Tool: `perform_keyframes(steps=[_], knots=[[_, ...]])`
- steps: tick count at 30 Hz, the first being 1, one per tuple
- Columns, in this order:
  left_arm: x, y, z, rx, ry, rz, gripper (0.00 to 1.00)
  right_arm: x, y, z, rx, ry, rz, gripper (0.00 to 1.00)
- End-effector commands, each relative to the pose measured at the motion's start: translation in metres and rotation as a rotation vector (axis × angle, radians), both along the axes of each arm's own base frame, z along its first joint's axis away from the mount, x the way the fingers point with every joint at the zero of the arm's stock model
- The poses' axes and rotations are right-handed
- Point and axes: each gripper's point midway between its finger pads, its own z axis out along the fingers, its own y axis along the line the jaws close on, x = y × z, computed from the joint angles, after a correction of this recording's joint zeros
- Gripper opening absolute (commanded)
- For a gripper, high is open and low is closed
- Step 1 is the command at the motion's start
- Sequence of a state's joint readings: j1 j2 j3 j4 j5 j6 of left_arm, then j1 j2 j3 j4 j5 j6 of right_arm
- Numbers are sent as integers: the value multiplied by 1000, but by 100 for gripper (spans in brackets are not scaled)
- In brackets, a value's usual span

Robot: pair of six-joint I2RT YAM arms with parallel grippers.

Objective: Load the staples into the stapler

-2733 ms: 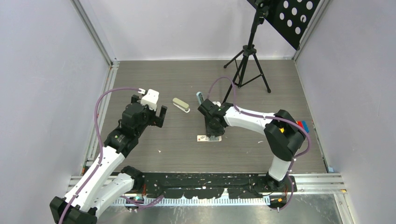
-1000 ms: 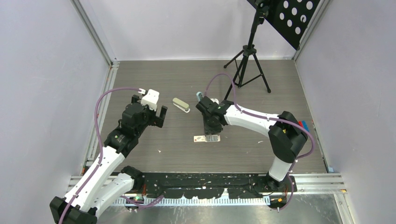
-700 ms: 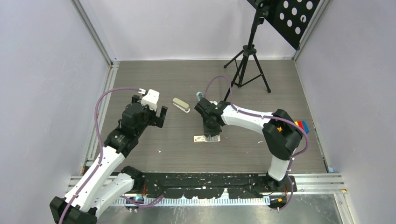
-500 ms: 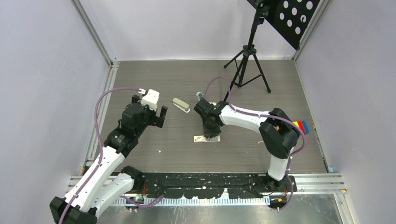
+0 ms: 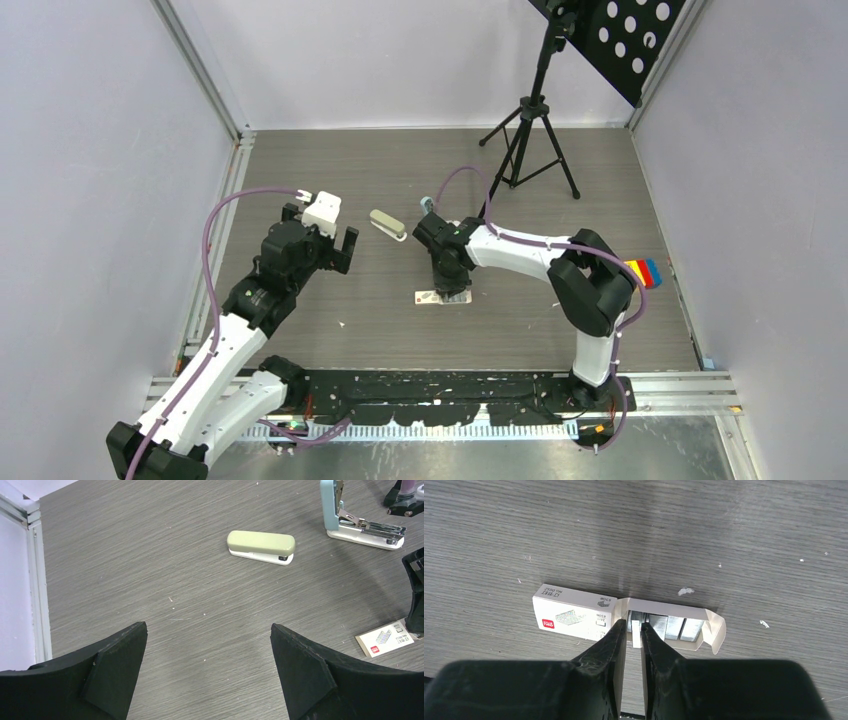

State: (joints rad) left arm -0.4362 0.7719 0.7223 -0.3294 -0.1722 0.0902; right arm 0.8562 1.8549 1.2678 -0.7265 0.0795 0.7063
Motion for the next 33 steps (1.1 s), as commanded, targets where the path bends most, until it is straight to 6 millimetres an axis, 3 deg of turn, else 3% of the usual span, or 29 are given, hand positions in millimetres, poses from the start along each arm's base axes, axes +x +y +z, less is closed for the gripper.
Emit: perform_keyframes(steps=[1,12,18,28,33], knots=[[1,1,10,-9,-36,-3,96,7,13,9,33,-27,-1,22],[1,1,10,-10,-36,-2,96,10,8,15,27,-55,-13,11],[0,-2,9,-20,-26,-10,96,11,10,27,71,-90,-7,10],[-3,-35,6,-171,63,-101,97,14,17,62,194,-187,30,10],[-4,-44,-3,-180,116,-136,97,10,8,55,142,-158,17,13]])
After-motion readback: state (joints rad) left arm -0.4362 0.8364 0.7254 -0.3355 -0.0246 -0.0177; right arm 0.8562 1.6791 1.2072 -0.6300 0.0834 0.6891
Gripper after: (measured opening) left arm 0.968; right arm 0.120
